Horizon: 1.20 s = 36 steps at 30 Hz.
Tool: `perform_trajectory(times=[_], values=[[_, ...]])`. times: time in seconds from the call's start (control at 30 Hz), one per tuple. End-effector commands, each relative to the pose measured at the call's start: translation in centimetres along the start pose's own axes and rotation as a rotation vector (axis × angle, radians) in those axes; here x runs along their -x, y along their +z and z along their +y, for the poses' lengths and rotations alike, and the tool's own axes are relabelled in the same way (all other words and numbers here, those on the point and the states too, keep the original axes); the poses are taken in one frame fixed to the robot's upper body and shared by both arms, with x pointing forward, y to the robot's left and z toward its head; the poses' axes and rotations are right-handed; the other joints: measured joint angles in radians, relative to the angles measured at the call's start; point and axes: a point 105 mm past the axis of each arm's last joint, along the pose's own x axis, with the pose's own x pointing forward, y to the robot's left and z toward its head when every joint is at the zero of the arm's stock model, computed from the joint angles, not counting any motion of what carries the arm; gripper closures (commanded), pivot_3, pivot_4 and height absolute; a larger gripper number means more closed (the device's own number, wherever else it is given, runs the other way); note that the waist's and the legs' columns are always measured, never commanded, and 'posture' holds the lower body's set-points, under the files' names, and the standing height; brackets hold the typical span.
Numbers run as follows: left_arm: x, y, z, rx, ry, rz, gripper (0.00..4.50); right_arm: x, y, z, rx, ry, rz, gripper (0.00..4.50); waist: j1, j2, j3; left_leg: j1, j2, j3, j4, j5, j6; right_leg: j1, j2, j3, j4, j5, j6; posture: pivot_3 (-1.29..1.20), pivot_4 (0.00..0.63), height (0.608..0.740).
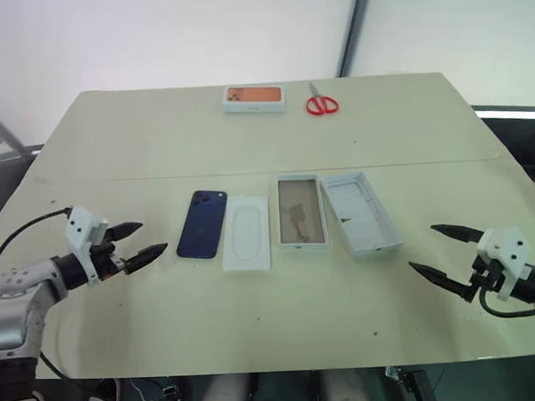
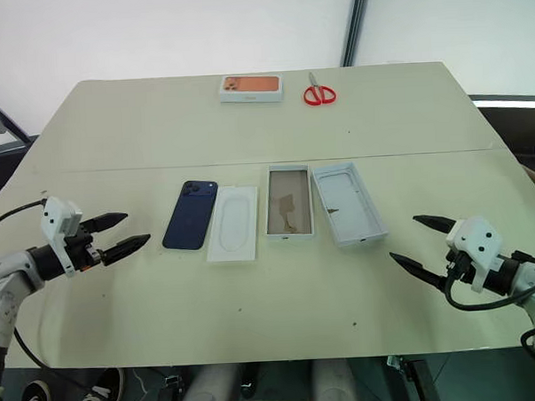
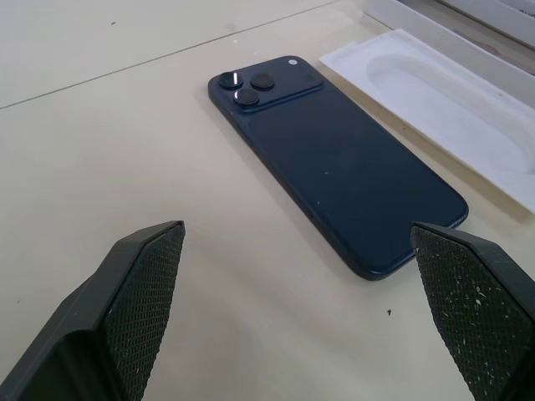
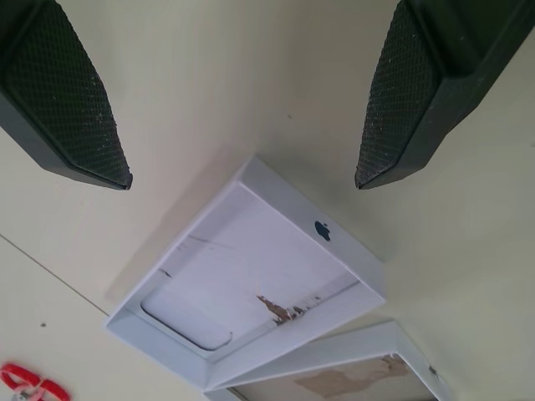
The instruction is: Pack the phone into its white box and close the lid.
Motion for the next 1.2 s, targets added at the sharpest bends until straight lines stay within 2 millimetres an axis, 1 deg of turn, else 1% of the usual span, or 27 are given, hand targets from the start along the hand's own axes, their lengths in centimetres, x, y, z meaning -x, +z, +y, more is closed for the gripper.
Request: perform_trajectory(times=[0.03,0.1,0.17,0.27,0.43,0.5,0.63,0.7,0.8,0.93,0.97,1.0,1.03,1.13,1.2], values=[[0.5,0.9,0.4,0.004,0.028,-0.019,0.0,0.8,0.9,-1.0,0.052,-0.031,-0.01,0.03,0.0,0.0,0.0,0.0,0.0,0.0,0.0,0.0,0.0,0.0,0.0,0.0,0.0,0.0,0.0,0.0,0.15,0.74],[0.1,0.9,-0.1,0.048,0.009,-0.009,0.0,0.6,1.0,-1.0,0.055,-0.031,-0.012,0.03,0.0,0.0,0.0,0.0,0.0,0.0,0.0,0.0,0.0,0.0,0.0,0.0,0.0,0.0,0.0,0.0,0.15,0.74],[-0.1,1.1,-0.5,0.037,-0.011,-0.012,0.0,0.5,1.3,-1.1,0.054,-0.034,-0.023,0.03,0.0,0.0,0.0,0.0,0.0,0.0,0.0,0.0,0.0,0.0,0.0,0.0,0.0,0.0,0.0,0.0,0.15,0.74],[0.0,1.3,-0.2,-0.008,0.001,-0.017,0.0,0.4,1.2,-1.0,0.06,-0.031,-0.023,0.03,0.0,0.0,0.0,0.0,0.0,0.0,0.0,0.0,0.0,0.0,0.0,0.0,0.0,0.0,0.0,0.0,0.15,0.74],[0.0,1.4,0.0,-0.017,0.003,-0.026,0.0,0.2,1.2,-1.0,0.064,-0.033,-0.024,0.03,0.0,0.0,0.0,0.0,0.0,0.0,0.0,0.0,0.0,0.0,0.0,0.0,0.0,0.0,0.0,0.0,0.15,0.74],[-0.2,1.5,-0.2,-0.016,-0.002,-0.029,0.0,0.0,1.4,-1.0,0.066,-0.031,-0.032,0.03,0.0,0.0,0.0,0.0,0.0,0.0,0.0,0.0,0.0,0.0,0.0,0.0,0.0,0.0,0.0,0.0,0.15,0.74],[-0.6,1.6,-0.9,0.037,-0.027,-0.028,0.0,-0.4,2.0,-0.9,0.079,-0.022,-0.043,0.03,0.0,0.0,0.0,0.0,0.0,0.0,0.0,0.0,0.0,0.0,0.0,0.0,0.0,0.0,0.0,0.0,0.15,0.74],[-0.9,1.6,-1.8,0.129,-0.061,-0.014,0.0,-0.7,2.4,-0.9,0.094,-0.011,-0.049,0.03,0.0,0.0,0.0,0.0,0.0,0.0,0.0,0.0,0.0,0.0,0.0,0.0,0.0,0.0,0.0,0.0,0.15,0.74],[-1.2,2.0,-2.8,0.181,-0.094,-0.017,0.0,-1.1,3.1,-0.8,0.089,0.002,-0.067,0.03,-0.001,0.0,0.0,0.0,0.0,0.0,0.0,0.0,0.0,0.0,0.0,0.0,0.0,0.0,0.0,0.0,0.15,0.74],[-1.3,1.4,-4.2,0.321,-0.154,0.05,0.0,-1.7,3.9,-0.1,0.122,0.055,-0.067,0.03,0.0,0.0,0.0,0.0,0.0,0.0,0.0,0.0,0.0,0.0,0.0,0.0,0.0,0.0,0.0,0.0,0.15,0.74],[-1.4,1.6,-4.5,0.357,-0.165,0.044,0.0,-2.0,4.4,0.1,0.129,0.069,-0.079,0.03,0.0,0.0,0.0,0.0,0.0,0.0,0.0,0.0,0.0,0.0,0.0,0.0,0.0,0.0,0.0,0.0,0.15,0.74],[-1.6,1.6,-4.8,0.429,-0.175,0.044,0.0,-2.4,5.2,0.4,0.137,0.087,-0.097,0.03,0.0,0.0,0.0,0.0,0.0,0.0,0.0,0.0,0.0,0.0,0.0,0.0,0.0,0.0,0.0,0.0,0.15,0.74],[-1.7,1.6,-5.5,0.471,-0.211,0.043,0.0,-2.8,5.8,0.7,0.151,0.11,-0.107,0.03,-0.001,0.0,0.0,0.0,0.0,0.0,0.0,0.0,0.0,0.0,0.0,0.0,0.0,0.0,0.0,0.0,0.15,0.74],[-2.2,1.4,-6.5,0.584,-0.243,0.06,0.0,-3.5,6.6,1.3,0.175,0.146,-0.118,0.03,-0.001,0.0,0.0,0.0,0.0,0.0,0.0,0.0,0.0,0.0,0.0,0.0,0.0,0.0,0.0,0.0,0.15,0.74],[-3.0,1.5,-7.4,0.654,-0.261,0.052,0.0,-4.2,7.2,2.0,0.206,0.184,-0.125,0.03,0.0,0.0,0.0,0.0,0.0,-0.001,0.0,0.0,0.0,0.0,0.0,0.0,0.0,0.0,0.0,0.0,0.15,0.74]])
